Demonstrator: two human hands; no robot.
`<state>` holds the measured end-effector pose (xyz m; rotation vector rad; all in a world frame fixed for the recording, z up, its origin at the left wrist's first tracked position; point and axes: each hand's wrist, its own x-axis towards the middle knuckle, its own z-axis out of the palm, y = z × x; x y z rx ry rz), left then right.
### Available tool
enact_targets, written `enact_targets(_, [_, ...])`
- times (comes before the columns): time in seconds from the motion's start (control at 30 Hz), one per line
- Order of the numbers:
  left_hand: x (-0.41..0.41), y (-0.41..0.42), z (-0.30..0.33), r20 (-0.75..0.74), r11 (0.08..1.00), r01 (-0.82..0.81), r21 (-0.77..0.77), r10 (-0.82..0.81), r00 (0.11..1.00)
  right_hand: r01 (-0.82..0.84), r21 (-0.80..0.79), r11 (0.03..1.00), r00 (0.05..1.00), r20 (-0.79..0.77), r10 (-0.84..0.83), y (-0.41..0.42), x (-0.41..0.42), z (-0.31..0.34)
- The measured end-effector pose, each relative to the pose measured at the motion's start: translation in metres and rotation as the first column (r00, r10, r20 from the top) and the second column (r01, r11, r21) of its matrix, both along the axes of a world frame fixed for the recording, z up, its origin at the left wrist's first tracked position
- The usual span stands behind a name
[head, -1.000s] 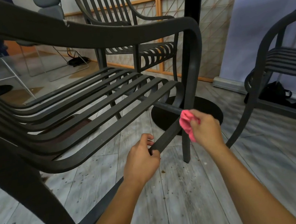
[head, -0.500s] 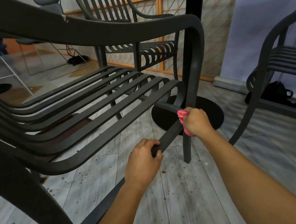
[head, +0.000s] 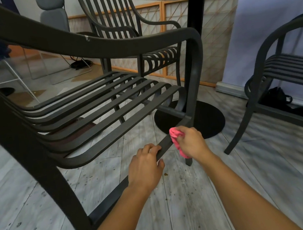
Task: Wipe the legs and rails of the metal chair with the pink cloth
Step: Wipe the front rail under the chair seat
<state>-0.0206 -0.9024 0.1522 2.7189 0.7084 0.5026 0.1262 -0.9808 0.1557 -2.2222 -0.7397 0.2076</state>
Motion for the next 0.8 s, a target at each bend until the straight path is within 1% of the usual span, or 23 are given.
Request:
enact_targets(0.13, [-0.019,-0.006,0.002,-0.014,1.0,-0.008,0.009,0.008,1.0,-0.049,0.056,0.997,0.998,-0.042,0.051,-0.013,-0.03,0.006])
enact_targets(0.27, [-0.041,-0.014,0.007,-0.014,1.0,-0.002,0.031,0.003,1.0,-0.103,0.05,0.993,0.991,-0.086,0.107,-0.034,-0.063,0.016])
enact_targets(0.4, [-0.06,-0.022,0.011,0.017,0.999,0.028,0.022,-0.029,0.999,-0.121,0.077,0.99,0.985,-0.116,0.129,-0.05,-0.091,0.004])
enact_targets(0.5, [-0.074,-0.029,0.015,0.038,0.998,0.054,-0.016,-0.053,0.998,-0.133,0.098,0.986,0.98,-0.137,0.146,-0.057,-0.111,-0.006])
enact_targets(0.57, [-0.083,-0.032,0.017,0.047,0.997,0.066,-0.048,-0.063,0.997,-0.156,0.144,0.977,0.969,-0.169,0.18,-0.06,-0.124,-0.005])
enact_targets(0.67, [-0.099,-0.034,0.018,0.033,0.99,0.077,-0.117,-0.074,0.997,-0.188,0.204,0.961,0.956,-0.185,0.226,-0.061,-0.146,0.006])
enact_targets(0.8, [-0.128,-0.038,0.024,0.034,0.971,0.062,-0.231,-0.056,0.998,-0.257,0.207,0.944,0.936,-0.191,0.296,-0.063,-0.174,0.032])
